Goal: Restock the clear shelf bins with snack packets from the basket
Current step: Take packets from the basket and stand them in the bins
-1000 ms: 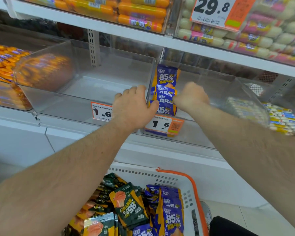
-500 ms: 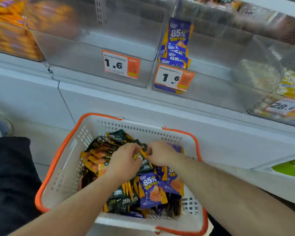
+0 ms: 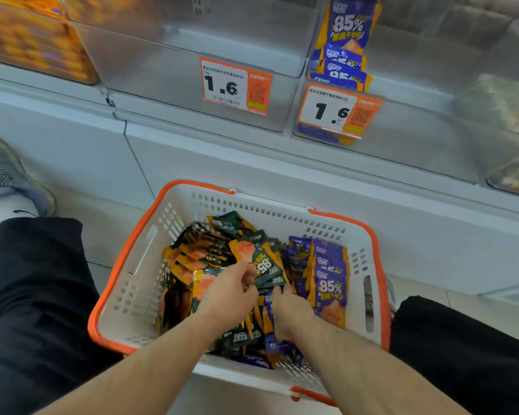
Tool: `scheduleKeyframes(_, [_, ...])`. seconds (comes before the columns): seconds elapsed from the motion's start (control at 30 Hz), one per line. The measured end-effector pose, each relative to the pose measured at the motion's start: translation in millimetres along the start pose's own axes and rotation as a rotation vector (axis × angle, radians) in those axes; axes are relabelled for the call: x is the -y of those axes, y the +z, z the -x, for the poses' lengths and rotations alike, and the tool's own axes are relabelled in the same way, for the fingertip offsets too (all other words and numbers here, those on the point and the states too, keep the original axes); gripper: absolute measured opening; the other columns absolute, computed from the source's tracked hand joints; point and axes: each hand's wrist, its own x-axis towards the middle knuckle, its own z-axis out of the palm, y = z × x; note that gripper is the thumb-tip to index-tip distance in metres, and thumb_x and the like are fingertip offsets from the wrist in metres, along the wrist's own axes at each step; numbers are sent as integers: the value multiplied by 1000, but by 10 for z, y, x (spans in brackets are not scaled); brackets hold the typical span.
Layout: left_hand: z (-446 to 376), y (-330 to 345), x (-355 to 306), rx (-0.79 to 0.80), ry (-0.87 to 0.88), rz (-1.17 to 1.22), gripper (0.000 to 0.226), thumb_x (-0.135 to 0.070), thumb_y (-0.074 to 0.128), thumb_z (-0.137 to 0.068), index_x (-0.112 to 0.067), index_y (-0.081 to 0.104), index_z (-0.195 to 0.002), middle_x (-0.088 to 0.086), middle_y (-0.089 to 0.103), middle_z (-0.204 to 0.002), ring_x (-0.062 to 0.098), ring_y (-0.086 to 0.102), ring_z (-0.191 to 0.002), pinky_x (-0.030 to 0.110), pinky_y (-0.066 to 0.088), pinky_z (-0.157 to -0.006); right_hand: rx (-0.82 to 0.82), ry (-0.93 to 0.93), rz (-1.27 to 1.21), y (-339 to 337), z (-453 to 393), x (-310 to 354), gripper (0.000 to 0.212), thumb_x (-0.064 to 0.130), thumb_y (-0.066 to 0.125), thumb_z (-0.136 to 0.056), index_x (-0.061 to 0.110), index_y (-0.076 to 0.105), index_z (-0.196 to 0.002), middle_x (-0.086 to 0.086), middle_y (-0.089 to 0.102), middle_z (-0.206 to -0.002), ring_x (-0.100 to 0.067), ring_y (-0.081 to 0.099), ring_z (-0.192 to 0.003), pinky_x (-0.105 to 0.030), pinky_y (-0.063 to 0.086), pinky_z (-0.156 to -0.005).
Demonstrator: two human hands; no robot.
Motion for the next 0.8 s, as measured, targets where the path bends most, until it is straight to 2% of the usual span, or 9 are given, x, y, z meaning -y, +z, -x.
scheduleKeyframes(0.13, [18,-1,13,-7,-25,21,23,-20,54,-94,-30,52,-114,-13,56,-99,6,56,-85,22,48,-65,-73,20,12,12,29,40,98,21,78,-80,1,13,-152,-21,20,-153,-35,50,-126,-42,50,-89])
scheduleKeyframes(0.2, [12,-7,17,0,-36,23,22,-20,54,-94,-31,52,-113,-13,56,-99,7,56,-83,21,45,-62,-57,25,18,-42,28,34,81,24,80,-78,2,36,-142,-18,31,-146,-34,56,-116,-41,52,-85])
scheduleKeyframes(0.27, [9,-30,7,8,-39,29,21,-20,54,-94,-30,52,-113,-12,56,-99,9,55,-83,22,44,-62,-42,-14,16,-125,36,11,36,22,78,-78,8,58,-104,-11,55,-114,-30,62,-95,-40,55,-76])
scheduleKeyframes(0.3, [7,-42,-1,11,-43,28,22,-20,54,-94,-28,53,-113,-11,55,-100,9,55,-83,22,43,-62,-35,-20,7,-177,45,-12,22,20,76,-80,10,57,-86,-6,57,-93,-28,61,-85,-37,55,-71])
scheduleKeyframes(0.37, [1,-63,-14,10,-63,33,24,-19,55,-92,-27,54,-115,-11,55,-101,6,54,-85,22,43,-64,27,-11,4,-336,64,-57,22,22,72,-85,10,54,-78,-3,53,-74,-24,58,-74,-33,50,-63])
scheduleKeyframes(0.53, [-35,-85,-78,110,-100,31,31,-26,60,-91,-24,51,-121,-9,56,-106,7,55,-86,21,43,-62,87,-91,130,-1035,285,-232,49,44,67,-89,2,63,-114,-8,59,-99,-24,56,-85,-35,46,-72])
scheduleKeyframes(0.63, [-35,-107,-188,260,-122,129,39,-35,65,-88,-27,50,-123,-7,60,-115,10,61,-96,26,51,-77,-21,-122,-7,-1473,532,-330,54,41,67,-90,4,58,-127,-9,60,-115,-24,57,-98,-34,47,-81])
scheduleKeyframes(0.7, [-39,-123,-247,311,-93,247,34,-34,69,-82,-24,60,-113,-3,70,-106,18,67,-95,37,54,-88,-80,-162,-91,-1688,677,-384,48,40,69,-88,7,61,-122,-7,62,-109,-24,58,-96,-33,46,-79])
scheduleKeyframes(0.8, [-35,-201,-356,259,-28,379,16,-18,68,-87,-10,66,-101,13,73,-89,24,62,-74,36,48,-71,-134,-186,-247,-1872,822,-469,27,37,75,-84,13,68,-93,-3,66,-90,-23,63,-88,-32,47,-72])
